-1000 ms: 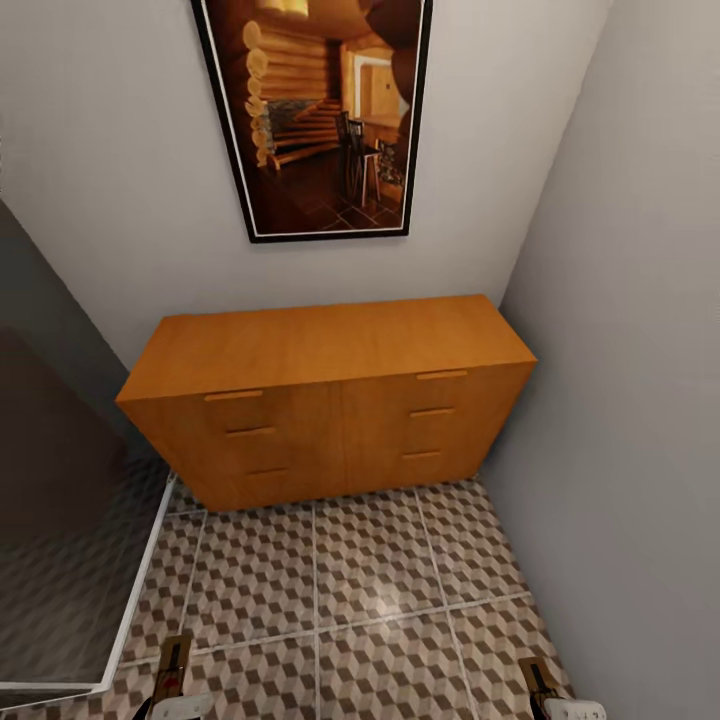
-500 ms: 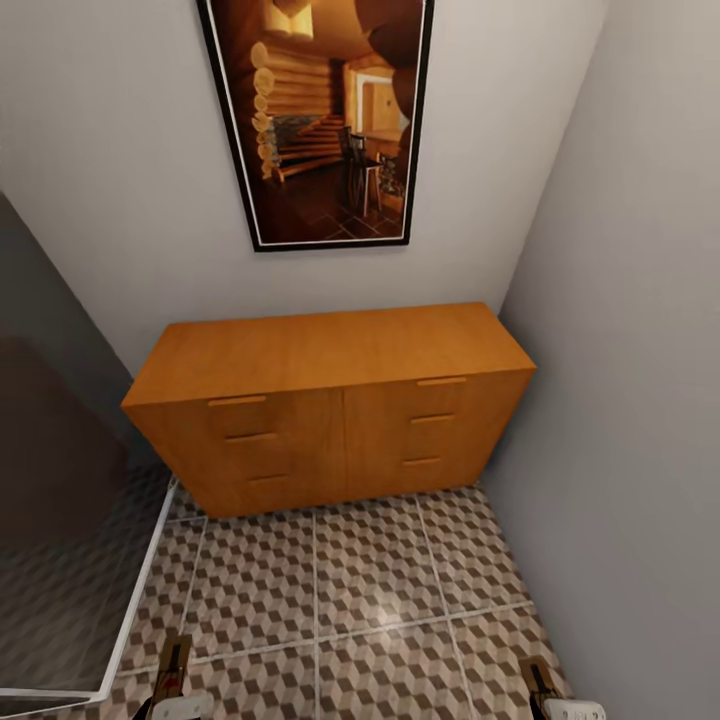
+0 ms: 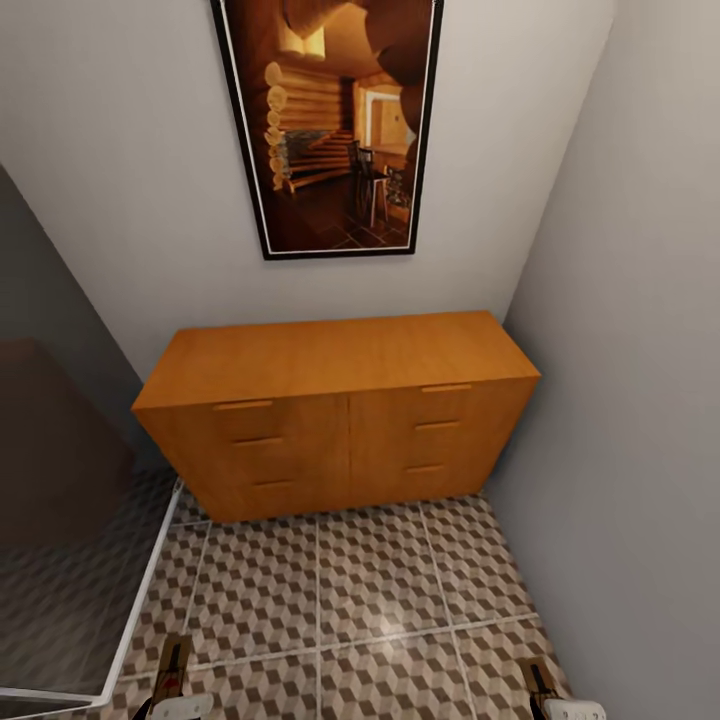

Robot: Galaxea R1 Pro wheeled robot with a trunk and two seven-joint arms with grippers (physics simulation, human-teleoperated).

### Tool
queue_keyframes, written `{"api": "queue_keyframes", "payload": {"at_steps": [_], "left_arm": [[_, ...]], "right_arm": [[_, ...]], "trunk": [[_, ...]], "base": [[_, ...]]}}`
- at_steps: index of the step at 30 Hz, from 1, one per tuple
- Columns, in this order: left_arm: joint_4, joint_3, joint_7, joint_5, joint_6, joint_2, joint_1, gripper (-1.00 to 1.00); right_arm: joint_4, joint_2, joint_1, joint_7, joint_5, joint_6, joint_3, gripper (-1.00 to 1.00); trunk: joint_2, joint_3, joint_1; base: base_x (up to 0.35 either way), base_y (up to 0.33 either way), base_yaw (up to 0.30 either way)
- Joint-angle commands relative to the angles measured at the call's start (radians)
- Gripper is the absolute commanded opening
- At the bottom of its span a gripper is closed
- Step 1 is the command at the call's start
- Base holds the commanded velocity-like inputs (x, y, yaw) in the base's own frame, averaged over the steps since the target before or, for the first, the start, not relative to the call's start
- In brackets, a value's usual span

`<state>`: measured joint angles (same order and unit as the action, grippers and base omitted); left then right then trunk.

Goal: Take the four mousetraps from the cabinet in the bathroom and place them on the bathroom floor. Make sure all four end up on the same floor surface, and ensure that at least two of them are either under or directly next to the same bathroom sink.

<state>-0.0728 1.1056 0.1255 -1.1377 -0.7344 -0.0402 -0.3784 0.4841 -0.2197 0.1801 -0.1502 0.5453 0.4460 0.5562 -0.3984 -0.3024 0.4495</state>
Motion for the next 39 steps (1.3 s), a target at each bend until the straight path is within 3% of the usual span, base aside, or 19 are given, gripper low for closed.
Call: {"api": "queue_keyframes", "payload": {"at_steps": [1, 39], "left_arm": [[-0.001, 0.007, 0.010, 0.006, -0.001, 0.000, -0.001, -1.00], [-0.001, 0.007, 0.010, 0.006, 0.000, 0.002, -0.001, -1.00]], "right_arm": [[0.001, -0.001, 0.001, -0.005, 0.007, 0.003, 0.009, -1.00], [0.001, -0.001, 0.001, -0.005, 0.007, 0.003, 0.009, -1.00]], "trunk": [[-0.002, 0.000, 0.001], [-0.002, 0.061, 0.001]], "base": [[0.000, 0.000, 0.061], [0.000, 0.000, 0.061]]}}
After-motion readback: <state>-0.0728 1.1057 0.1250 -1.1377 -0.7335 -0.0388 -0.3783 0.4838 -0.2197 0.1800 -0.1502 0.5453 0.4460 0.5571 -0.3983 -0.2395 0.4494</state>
